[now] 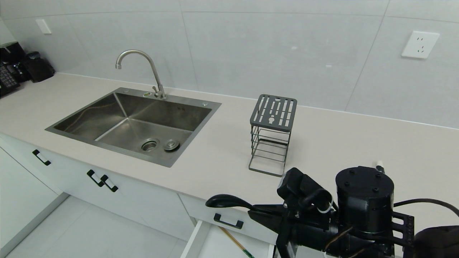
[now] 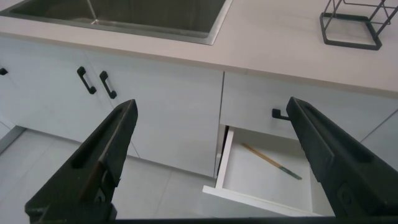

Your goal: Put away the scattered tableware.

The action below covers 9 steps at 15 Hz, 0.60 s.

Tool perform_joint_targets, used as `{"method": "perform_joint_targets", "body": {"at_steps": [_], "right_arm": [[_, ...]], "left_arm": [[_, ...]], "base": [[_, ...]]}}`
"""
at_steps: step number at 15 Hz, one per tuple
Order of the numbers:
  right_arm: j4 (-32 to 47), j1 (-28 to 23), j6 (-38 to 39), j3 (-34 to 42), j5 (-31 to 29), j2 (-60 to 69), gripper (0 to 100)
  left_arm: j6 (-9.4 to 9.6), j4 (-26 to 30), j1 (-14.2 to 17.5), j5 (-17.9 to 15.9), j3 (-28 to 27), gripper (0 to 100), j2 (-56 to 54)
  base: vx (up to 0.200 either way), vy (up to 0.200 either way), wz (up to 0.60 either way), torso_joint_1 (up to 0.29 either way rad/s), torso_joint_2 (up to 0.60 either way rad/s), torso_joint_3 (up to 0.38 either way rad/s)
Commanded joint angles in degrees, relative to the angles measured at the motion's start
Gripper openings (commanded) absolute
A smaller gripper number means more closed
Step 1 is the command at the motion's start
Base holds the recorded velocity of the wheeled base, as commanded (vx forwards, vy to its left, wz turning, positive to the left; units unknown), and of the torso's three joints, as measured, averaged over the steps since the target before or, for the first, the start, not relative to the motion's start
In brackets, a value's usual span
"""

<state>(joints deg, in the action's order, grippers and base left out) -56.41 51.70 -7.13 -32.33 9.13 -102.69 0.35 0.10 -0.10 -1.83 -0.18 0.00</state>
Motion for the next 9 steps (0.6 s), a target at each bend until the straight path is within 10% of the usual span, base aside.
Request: {"method": "perform_joint_targets", "body": {"at_steps": [1,9], "right_arm": [[0.1,2.1,1.2,-0.1,0.3,-0.2,0],[0.4,3.8,0.6,-2.4,3.0,-2.8,0]], "left_arm": [[0.00,0.0,0.0,0.0,0.0,100,0.0],[0.00,0.0,0.0,0.0,0.0,100,0.0]], "base": [[0.000,0.000,0.00,0.000,0.00,0.000],[0.000,0.000,0.00,0.000,0.00,0.000]]}}
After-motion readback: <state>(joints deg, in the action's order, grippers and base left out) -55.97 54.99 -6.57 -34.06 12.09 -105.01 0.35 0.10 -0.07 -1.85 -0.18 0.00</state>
